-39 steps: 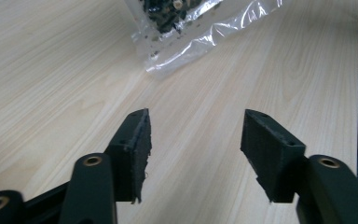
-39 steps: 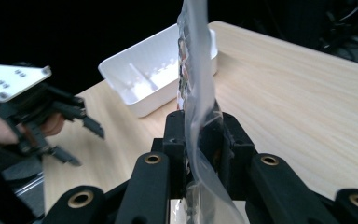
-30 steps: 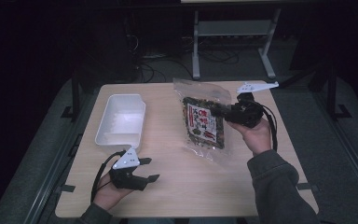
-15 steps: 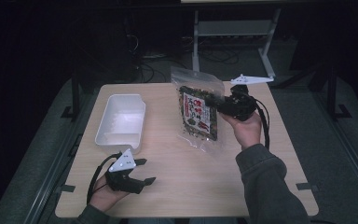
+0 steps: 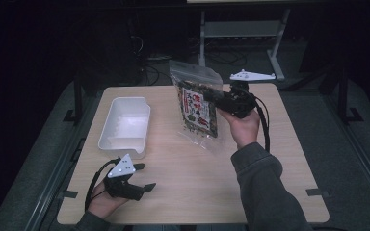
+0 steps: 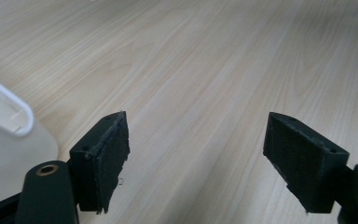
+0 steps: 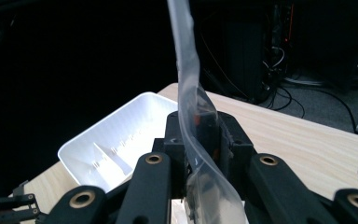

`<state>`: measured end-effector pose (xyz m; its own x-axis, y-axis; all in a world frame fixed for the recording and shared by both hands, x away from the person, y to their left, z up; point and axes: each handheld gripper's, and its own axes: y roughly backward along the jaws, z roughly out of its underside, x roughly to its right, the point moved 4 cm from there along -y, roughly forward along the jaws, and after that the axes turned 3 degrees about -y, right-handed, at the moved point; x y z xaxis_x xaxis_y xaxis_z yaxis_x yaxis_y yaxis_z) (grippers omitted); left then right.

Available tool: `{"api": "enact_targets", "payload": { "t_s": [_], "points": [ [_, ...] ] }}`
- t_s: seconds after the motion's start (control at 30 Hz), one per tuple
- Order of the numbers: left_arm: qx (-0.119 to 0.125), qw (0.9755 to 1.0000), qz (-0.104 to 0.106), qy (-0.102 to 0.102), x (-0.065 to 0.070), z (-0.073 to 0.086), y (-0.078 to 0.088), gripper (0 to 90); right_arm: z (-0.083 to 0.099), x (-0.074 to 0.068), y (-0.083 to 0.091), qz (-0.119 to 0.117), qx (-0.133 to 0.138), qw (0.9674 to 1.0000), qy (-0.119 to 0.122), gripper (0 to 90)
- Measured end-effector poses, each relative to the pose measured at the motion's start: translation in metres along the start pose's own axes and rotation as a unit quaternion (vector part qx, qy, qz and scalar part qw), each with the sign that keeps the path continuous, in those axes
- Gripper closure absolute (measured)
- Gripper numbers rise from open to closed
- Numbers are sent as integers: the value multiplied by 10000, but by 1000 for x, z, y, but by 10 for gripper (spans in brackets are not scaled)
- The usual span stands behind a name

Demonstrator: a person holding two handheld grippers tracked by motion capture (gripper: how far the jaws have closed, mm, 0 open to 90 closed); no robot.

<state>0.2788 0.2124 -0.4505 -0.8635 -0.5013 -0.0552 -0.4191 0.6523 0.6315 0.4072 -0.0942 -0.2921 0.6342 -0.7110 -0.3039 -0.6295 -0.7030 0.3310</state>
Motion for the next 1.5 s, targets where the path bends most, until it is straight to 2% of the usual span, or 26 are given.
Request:
{"api": "enact_targets", "payload": {
  "t_s": [0.4, 0.67, 0.8, 0.97, 1.07, 1.3, 1.5],
  "points": [
    [-28, 9999, -105, 44, -6, 6, 6, 201, -17, -17, -16, -4, 146, 9998, 119, 760],
    [-12, 9998, -142, 103, -9, 9, 9, 201, -30, -33, -31, -152, 329, 9993, 111, 760],
    [-1, 9998, -143, 155, -11, 11, 12, 201, -36, -49, -48, -218, 572, 9980, 171, 761],
    [-3, 9996, -210, 200, -16, 14, 16, 201, -37, -63, -73, -332, 614, 9975, 124, 761],
    [33, 9992, -267, 284, -21, 17, 20, 201, -36, -70, -88, -302, 658, 9972, 161, 761],
    [-1, 9988, -338, 341, -27, 22, 23, 201, -35, -76, -113, -226, 713, 9972, 64, 762],
    [-26, 9988, -321, 361, -30, 25, 24, 201, -39, -82, -131, -181, 756, 9969, 85, 762]
  ]
}}
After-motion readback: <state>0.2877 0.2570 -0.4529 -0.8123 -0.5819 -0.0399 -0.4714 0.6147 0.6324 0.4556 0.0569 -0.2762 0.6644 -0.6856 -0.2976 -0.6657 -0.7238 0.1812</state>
